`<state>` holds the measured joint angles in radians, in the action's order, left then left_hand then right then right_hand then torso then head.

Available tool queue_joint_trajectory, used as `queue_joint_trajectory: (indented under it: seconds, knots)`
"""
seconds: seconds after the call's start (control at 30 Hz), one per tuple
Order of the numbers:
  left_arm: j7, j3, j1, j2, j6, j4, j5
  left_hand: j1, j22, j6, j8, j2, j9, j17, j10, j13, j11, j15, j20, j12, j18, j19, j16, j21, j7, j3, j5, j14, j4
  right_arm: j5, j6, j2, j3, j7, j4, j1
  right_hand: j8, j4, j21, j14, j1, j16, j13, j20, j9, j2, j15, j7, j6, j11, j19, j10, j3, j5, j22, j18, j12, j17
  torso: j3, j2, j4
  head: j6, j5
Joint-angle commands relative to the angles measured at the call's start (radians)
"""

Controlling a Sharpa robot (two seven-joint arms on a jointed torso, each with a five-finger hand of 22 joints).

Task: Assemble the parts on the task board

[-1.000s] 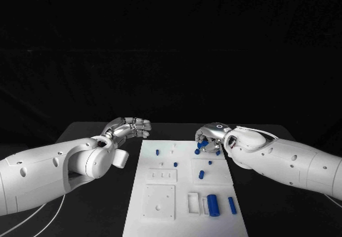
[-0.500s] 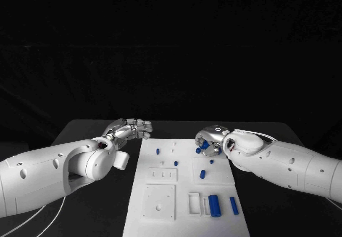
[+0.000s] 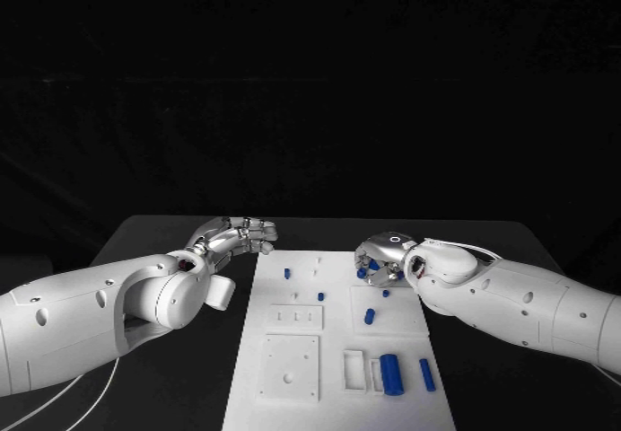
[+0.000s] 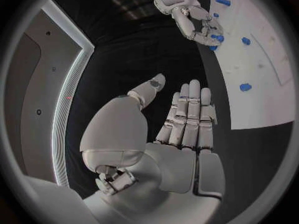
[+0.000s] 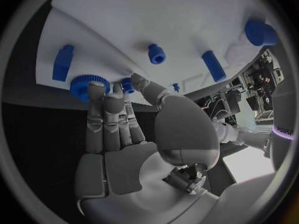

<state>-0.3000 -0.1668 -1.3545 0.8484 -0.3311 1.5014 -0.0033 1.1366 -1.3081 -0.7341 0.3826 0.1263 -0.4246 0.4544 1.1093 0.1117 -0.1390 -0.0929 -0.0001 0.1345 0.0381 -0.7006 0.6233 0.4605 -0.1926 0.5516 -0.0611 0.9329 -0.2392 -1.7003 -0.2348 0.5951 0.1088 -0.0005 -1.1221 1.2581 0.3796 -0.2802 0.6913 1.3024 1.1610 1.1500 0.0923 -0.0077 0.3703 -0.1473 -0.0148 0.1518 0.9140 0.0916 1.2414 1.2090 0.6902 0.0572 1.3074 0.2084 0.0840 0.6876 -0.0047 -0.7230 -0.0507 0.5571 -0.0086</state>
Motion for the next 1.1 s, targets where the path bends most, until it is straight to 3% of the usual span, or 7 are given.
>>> queue_joint_trajectory:
  seconds: [0.03,0.57,0.77,1.1]
  knots:
    - [-0.009,0.001,-0.005,0.000,0.015,0.003,-0.004,-0.011,-0.017,-0.006,-0.005,0.000,0.002,0.001,0.000,-0.001,-0.005,0.001,-0.007,-0.004,-0.009,0.001,0.000,0.004,-0.005,0.001,0.000,0.001,-0.007,-0.018,0.029,-0.002,0.002,-0.004,0.002,-0.002,0.007,-0.001,0.011,-0.001,-0.013,0.006,0.004,-0.006,0.002,-0.001,-0.010,-0.002,0.008,-0.003,0.002,0.010,0.009,-0.005,0.023,0.053,0.007,-0.003,-0.0010,-0.006,0.0017,-0.002,0.001]
    - [-0.005,0.001,-0.007,-0.001,0.016,0.003,-0.005,-0.011,-0.017,-0.006,-0.006,0.000,0.002,0.002,0.000,-0.002,-0.006,0.002,-0.008,-0.006,-0.009,0.001,-0.001,0.004,-0.005,0.003,0.000,0.001,-0.008,-0.026,0.029,-0.007,0.002,-0.012,-0.001,-0.002,0.017,0.027,0.027,-0.002,-0.038,0.013,0.024,-0.009,0.015,0.011,-0.020,-0.012,0.030,-0.013,0.003,0.037,0.051,-0.008,0.022,0.053,0.010,-0.015,-0.0026,-0.013,0.0014,-0.008,-0.001]
    - [-0.004,0.001,-0.008,-0.002,0.015,0.000,-0.005,-0.010,-0.017,-0.006,-0.006,0.000,0.002,0.002,0.001,-0.002,-0.006,0.002,-0.008,-0.006,-0.009,0.001,-0.001,0.004,-0.005,0.004,-0.001,0.001,-0.009,-0.026,0.004,-0.005,0.002,-0.025,-0.013,-0.002,0.030,0.045,0.044,0.001,-0.038,0.023,0.036,-0.011,0.026,0.025,-0.030,-0.023,0.055,-0.023,0.010,0.062,0.086,-0.008,0.025,0.053,0.018,-0.015,-0.0025,-0.015,0.0016,-0.012,-0.001]
    - [-0.002,0.001,-0.008,-0.002,0.012,-0.005,-0.007,-0.007,-0.018,-0.007,-0.007,0.000,0.002,0.003,0.002,-0.002,-0.005,0.002,-0.009,-0.009,-0.009,0.001,-0.001,0.005,-0.004,0.007,-0.001,0.001,-0.013,-0.045,-0.042,0.005,0.001,-0.072,-0.046,-0.002,0.040,0.041,0.076,-0.003,-0.040,0.034,0.051,-0.013,0.038,0.021,-0.041,-0.033,0.076,-0.034,0.016,0.087,0.117,-0.008,0.026,0.053,0.021,-0.017,-0.0032,-0.018,0.0014,-0.021,0.000]
